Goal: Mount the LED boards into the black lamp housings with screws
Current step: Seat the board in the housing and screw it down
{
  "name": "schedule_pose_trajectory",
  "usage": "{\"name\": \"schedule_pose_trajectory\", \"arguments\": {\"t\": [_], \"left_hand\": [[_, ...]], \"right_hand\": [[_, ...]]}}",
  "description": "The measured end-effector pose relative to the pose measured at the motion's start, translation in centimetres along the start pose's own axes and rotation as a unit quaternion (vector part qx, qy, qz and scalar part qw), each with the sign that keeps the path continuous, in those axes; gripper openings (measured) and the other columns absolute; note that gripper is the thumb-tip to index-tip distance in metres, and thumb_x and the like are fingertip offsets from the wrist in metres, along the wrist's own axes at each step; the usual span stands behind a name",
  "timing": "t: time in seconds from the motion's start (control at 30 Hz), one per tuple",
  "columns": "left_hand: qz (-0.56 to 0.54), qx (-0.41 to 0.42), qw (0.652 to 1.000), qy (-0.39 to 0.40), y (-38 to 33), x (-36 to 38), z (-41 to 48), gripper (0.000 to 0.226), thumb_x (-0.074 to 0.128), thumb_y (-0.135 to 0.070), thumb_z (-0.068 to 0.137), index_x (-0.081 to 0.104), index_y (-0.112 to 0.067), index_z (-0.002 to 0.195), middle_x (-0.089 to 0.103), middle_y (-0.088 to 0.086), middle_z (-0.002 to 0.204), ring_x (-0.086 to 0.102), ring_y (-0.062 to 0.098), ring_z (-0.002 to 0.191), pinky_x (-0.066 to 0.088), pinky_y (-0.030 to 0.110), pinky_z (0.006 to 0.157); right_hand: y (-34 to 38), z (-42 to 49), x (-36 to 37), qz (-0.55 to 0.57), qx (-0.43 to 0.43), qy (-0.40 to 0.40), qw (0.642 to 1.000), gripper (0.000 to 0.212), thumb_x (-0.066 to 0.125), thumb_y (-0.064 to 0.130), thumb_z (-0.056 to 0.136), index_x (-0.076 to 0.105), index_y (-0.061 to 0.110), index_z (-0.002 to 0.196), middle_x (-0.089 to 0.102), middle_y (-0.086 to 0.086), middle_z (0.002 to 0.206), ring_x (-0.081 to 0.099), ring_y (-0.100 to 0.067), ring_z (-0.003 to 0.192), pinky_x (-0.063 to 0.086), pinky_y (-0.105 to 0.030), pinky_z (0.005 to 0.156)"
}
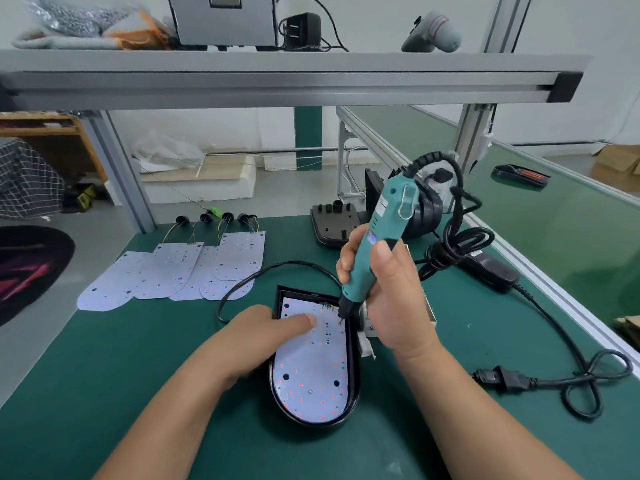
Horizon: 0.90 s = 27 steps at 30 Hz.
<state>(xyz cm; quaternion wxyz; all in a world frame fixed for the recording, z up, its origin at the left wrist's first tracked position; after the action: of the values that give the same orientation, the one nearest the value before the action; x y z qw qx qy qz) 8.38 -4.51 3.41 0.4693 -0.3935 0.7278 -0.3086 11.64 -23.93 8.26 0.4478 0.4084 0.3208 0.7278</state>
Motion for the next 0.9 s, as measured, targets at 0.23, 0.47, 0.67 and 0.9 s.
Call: {"name": "schedule_pose_trajectory", "arguments": {"t": [0.23, 0.47, 0.67, 0.9], "left_hand": [[0.043, -0.010, 0.999, -0.027, 0.5, -0.2, 1.1, 0.050, 0.080, -0.057, 0.062, 0.059, -0.016, 0.079, 0.045, 0.003, 0.073, 0.040, 0.021, 0.065, 0.031, 0.036, 0.070], [0.027, 0.001, 0.999, -0.017, 0.9, 0.0, 1.6, 0.046, 0.079, -0.057, 0.063, 0.053, -0.022, 0.078, 0.043, 0.002, 0.074, 0.039, 0.019, 0.065, 0.031, 0.036, 0.070], [0.054, 0.000, 0.998, -0.031, 1.2, 0.1, 2.0, 0.062, 0.083, -0.043, 0.082, 0.044, -0.025, 0.038, 0.031, -0.013, 0.046, 0.028, 0.010, 0.038, 0.023, 0.024, 0.042], [0.051, 0.005, 0.998, -0.038, 0.6, -0.1, 1.3, 0.055, 0.081, -0.050, 0.069, 0.034, -0.024, 0.057, 0.031, -0.007, 0.057, 0.028, 0.018, 0.049, 0.021, 0.032, 0.057]], "right_hand": [[-0.2, -0.1, 0.0, -0.025, -0.001, 0.017, 1.000, 0.055, 0.063, 0.065, 0.097, 0.059, 0.015, 0.122, 0.058, -0.007, 0.090, 0.052, -0.028, 0.081, 0.038, -0.047, 0.084], [0.1, 0.1, -0.6, -0.023, -0.003, -0.011, 1.000, 0.058, 0.067, 0.066, 0.094, 0.057, 0.013, 0.116, 0.057, -0.009, 0.089, 0.050, -0.028, 0.079, 0.043, -0.038, 0.080], [-0.1, 0.3, -0.8, -0.023, -0.004, -0.015, 1.000, 0.053, 0.066, 0.064, 0.095, 0.056, 0.015, 0.112, 0.058, -0.007, 0.088, 0.050, -0.027, 0.077, 0.046, -0.033, 0.078], [-1.0, -0.1, 0.1, -0.043, 0.000, 0.016, 0.999, 0.046, 0.065, 0.062, 0.098, 0.058, 0.020, 0.118, 0.057, -0.006, 0.090, 0.051, -0.028, 0.078, 0.037, -0.050, 0.082]]}}
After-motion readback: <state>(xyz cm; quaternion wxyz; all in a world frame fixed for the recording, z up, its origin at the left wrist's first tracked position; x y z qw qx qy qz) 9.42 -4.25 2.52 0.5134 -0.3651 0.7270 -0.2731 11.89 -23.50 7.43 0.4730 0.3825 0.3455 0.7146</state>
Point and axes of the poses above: each hand's wrist, its own z-axis towards the middle knuckle, its own x-axis out of the palm, y = z × x, the point moved 5 cm from there along z, towards the middle knuckle
